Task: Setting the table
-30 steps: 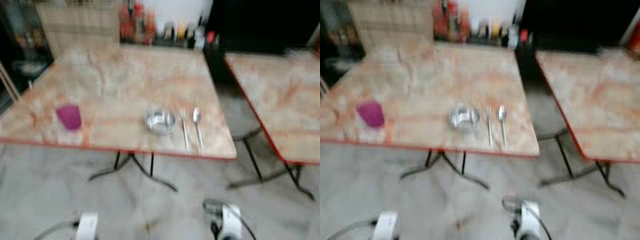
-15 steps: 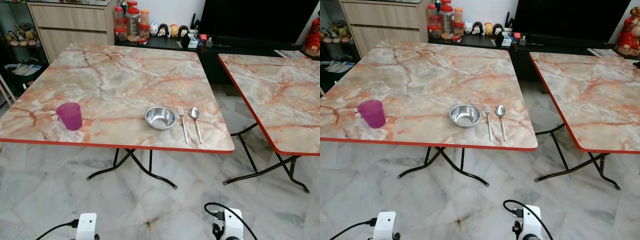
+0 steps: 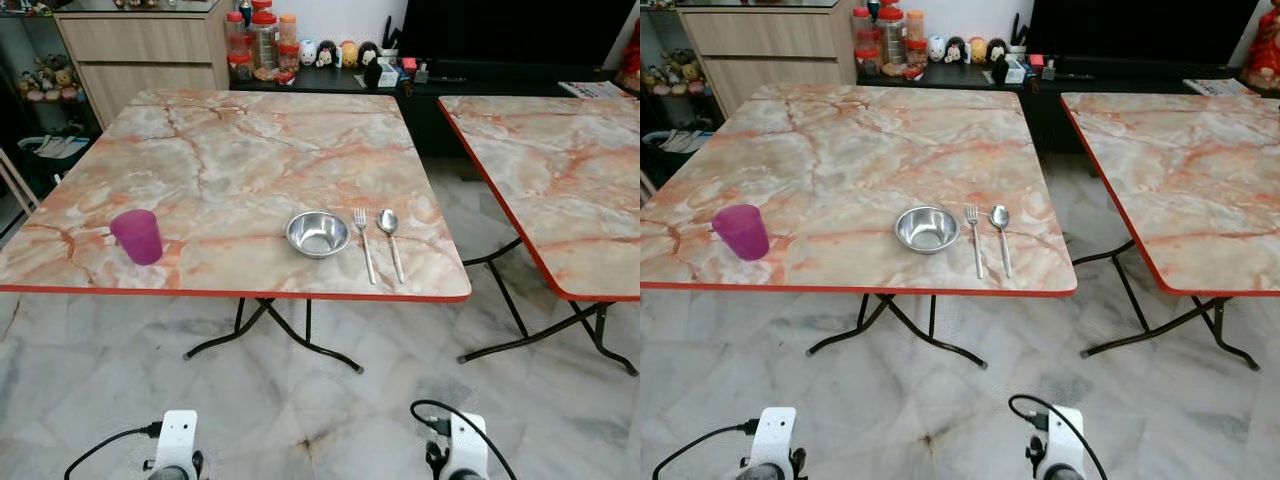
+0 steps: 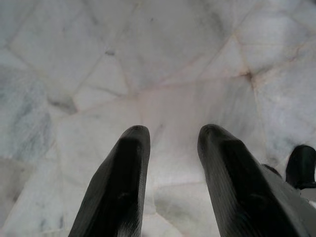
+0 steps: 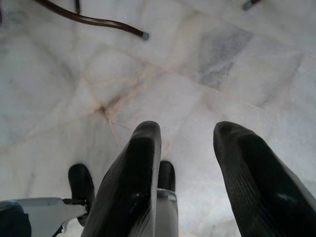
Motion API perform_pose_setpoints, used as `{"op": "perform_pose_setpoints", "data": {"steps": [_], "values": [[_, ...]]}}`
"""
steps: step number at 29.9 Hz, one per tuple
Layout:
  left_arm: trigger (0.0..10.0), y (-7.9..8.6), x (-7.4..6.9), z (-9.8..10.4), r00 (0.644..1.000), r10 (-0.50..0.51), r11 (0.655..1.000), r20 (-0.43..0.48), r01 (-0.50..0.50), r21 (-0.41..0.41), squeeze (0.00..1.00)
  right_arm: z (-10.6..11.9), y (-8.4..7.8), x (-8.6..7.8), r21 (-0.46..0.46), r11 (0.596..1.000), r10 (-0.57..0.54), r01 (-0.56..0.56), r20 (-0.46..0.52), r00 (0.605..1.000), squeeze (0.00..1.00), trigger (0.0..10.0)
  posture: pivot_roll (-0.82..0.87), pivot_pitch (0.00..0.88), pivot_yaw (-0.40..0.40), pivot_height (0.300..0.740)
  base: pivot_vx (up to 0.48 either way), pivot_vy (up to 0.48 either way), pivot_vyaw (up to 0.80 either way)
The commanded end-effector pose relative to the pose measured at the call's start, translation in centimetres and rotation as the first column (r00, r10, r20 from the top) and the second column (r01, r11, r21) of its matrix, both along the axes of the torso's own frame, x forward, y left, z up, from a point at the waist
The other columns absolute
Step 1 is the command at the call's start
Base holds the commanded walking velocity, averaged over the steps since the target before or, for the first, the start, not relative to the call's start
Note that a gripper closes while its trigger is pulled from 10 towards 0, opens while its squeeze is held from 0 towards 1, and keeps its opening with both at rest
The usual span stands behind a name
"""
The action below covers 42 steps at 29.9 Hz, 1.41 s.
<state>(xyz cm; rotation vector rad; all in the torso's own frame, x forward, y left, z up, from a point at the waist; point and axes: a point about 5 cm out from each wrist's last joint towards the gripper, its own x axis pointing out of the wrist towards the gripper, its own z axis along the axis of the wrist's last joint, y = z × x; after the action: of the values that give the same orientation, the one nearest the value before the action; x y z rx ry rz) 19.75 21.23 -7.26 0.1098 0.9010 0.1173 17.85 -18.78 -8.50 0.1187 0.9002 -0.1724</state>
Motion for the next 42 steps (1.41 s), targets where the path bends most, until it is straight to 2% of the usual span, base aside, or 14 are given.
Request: {"op": "perform_pose_setpoints", "data": {"steps": [1,12,16,24,30,42], "values": [[10.0,-0.2,-0.33,-0.24,0.999,-0.023,1.0,-0.024,0.023,0.0,0.0,0.17,-0.17,0.3,0.008,0.999,-0.034,0.034,0.015,0.999,0.0,10.0,0.04,0.0,-0.007,0.74,0.0,0.0,0.0],[10.0,-0.26,-0.36,-0.27,0.999,-0.044,0.999,-0.029,0.044,-0.001,0.0,0.31,-0.61,0.5,0.007,0.998,-0.064,0.064,0.018,0.998,0.0,10.0,0.03,0.0,0.005,0.74,0.0,0.0,0.0],[10.0,-0.22,-0.57,-0.37,0.998,-0.057,0.998,-0.038,0.057,0.004,0.0,0.38,-0.8,0.59,-0.001,0.998,-0.061,0.061,0.018,0.998,0.0,10.0,0.02,0.0,0.009,0.74,0.0,0.0,-0.49],[10.0,0.0,-0.48,-0.28,0.996,-0.074,0.997,-0.042,0.075,0.013,0.0,0.36,-0.46,0.67,0.006,0.998,-0.058,0.058,0.018,0.998,0.0,10.0,0.02,0.0,0.022,0.74,0.0,0.0,0.0],[10.0,0.3,-0.39,-0.18,0.996,-0.076,0.997,-0.043,0.077,0.021,0.0,0.39,-0.27,0.81,0.015,0.998,-0.061,0.061,0.018,0.998,0.0,10.0,0.03,0.0,0.022,0.74,0.2,0.0,-0.47],[10.0,0.17,-0.76,-0.4,0.997,-0.063,0.998,-0.051,0.064,0.013,0.0,0.24,-0.24,0.49,0.005,0.999,-0.053,0.053,0.009,0.999,0.0,10.0,0.03,0.0,0.018,0.74,0.266,0.0,0.0]]}}
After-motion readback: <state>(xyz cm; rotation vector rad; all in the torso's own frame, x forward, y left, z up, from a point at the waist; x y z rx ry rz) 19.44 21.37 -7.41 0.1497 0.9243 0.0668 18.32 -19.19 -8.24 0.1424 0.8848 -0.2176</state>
